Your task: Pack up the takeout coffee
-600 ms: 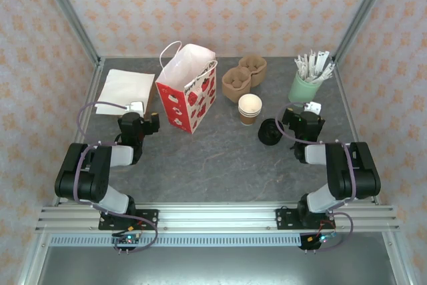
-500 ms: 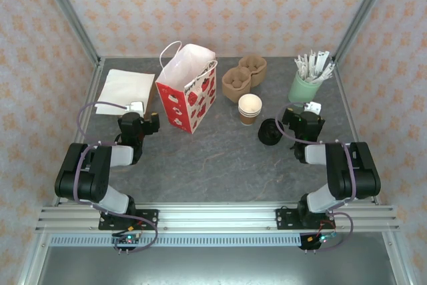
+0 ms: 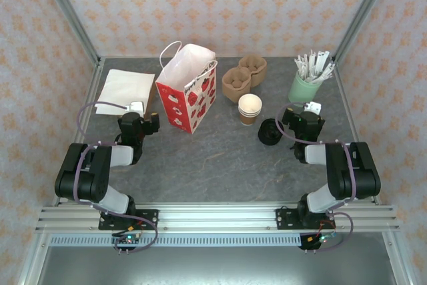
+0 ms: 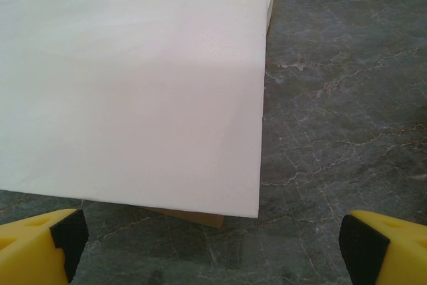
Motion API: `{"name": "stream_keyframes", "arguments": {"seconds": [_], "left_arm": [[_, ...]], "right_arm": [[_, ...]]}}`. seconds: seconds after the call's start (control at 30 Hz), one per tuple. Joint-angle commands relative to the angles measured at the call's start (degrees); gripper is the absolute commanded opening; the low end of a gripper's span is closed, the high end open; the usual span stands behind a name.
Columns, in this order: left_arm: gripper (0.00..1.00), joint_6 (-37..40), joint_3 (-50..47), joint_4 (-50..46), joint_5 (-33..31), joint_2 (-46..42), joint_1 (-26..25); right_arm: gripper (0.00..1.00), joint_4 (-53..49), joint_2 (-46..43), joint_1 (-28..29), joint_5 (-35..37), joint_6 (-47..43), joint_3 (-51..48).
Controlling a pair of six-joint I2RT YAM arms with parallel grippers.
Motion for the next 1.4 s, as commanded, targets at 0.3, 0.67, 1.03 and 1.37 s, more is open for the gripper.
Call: {"name": "stream_keyframes", "arguments": {"seconds": [0.3, 0.67, 1.03, 1.37], "left_arm": [[1.0, -3.34, 3.41, -12.88, -7.59, -16.35, -0.43], [1.0, -18.94, 17.55, -56.62, -5.26, -38.66, -0.35], [0.93, -29.55, 24.67, -79.69, 13.74, -41.63, -0.43], [0.72, -40.28, 17.49, -74.48, 32.74, -42.72, -0.96]], "right_arm": [[0.99, -7.33, -4.55, 0.35, 4.45, 1.76, 3.04], [0.99, -41.66, -26.23, 0.34, -1.42, 7.89, 9.68], [1.0, -73.02, -34.46, 0.41, -20.78, 25.95, 26.92], [0.68, -83.33, -20.83, 3.22, -32.34, 23.98, 40.05]]}}
